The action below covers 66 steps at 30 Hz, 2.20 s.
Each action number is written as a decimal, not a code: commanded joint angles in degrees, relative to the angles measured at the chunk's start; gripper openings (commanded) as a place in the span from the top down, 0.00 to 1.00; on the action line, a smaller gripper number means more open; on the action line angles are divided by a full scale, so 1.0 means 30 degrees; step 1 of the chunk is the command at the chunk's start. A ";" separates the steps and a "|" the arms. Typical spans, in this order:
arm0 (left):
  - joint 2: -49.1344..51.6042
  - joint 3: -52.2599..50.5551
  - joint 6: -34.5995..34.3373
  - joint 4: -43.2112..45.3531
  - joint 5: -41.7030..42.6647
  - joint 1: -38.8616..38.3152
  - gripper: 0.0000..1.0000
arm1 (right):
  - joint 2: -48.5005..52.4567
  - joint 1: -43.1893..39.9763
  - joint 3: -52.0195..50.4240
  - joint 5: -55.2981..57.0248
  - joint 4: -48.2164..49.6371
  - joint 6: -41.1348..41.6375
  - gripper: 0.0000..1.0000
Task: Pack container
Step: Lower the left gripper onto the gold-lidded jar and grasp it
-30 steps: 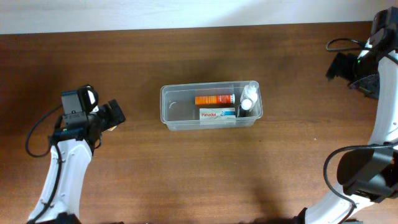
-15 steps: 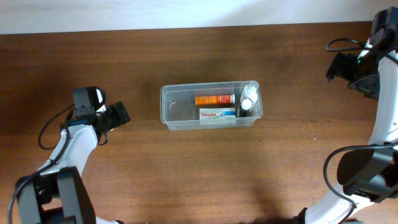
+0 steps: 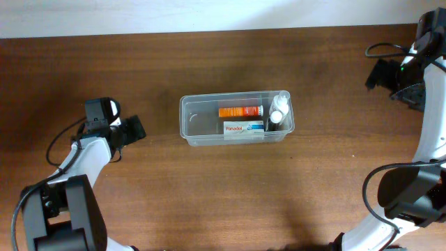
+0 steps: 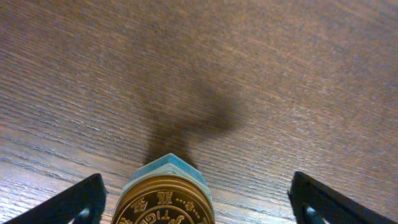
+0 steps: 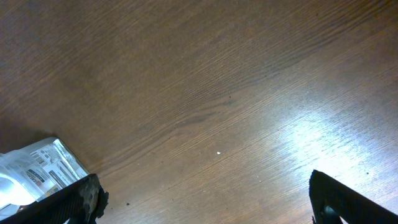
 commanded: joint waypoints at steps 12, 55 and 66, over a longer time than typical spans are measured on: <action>0.0437 0.0015 0.0262 0.0051 0.0124 0.0080 0.47 | 0.0044 0.0044 0.0022 -0.0029 0.0007 0.0233 0.02; 0.0430 0.1443 0.2783 -0.2120 0.0619 0.0066 0.39 | 0.0044 0.0044 0.0022 -0.0036 0.0007 0.0233 0.02; 0.1814 0.1443 0.2841 -0.2033 0.0612 0.0066 0.32 | 0.0044 0.0044 0.0022 -0.0036 0.0007 0.0233 0.02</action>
